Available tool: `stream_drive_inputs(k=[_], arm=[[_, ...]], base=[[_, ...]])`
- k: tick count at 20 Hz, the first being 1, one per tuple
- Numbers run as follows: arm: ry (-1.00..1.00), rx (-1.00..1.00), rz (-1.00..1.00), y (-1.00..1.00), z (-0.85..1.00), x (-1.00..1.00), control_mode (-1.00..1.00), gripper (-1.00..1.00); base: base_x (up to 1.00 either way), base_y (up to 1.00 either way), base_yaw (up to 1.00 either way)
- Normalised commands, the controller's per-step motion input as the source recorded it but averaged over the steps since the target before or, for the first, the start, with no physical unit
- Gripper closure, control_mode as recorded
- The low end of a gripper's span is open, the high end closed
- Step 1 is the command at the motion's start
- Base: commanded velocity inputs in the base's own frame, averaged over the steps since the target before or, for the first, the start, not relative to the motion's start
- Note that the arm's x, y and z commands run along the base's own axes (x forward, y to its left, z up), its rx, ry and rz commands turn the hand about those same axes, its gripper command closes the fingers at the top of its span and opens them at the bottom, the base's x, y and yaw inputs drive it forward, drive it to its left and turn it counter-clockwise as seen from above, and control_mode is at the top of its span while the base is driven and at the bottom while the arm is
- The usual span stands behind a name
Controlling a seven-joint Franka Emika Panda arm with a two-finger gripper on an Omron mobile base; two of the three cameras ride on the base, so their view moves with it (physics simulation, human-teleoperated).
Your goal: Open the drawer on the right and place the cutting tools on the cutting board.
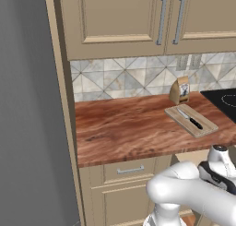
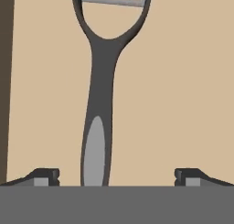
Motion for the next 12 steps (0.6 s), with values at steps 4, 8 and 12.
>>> stream_drive_inputs(k=[4, 8, 12], arm=[[0.1, -0.1, 0.0, 0.0, -0.6, -0.18, -1.0, -1.0], [0.08, -0.13, 0.0, 0.0, -0.6, -0.11, -1.0, -1.0], [0.04, -0.07, 0.0, 0.0, -0.49, -0.1, -1.0, 1.0]], base=[[0.0, 0.0, 0.0], [0.0, 0.0, 0.0], [0.0, 0.0, 0.0]])
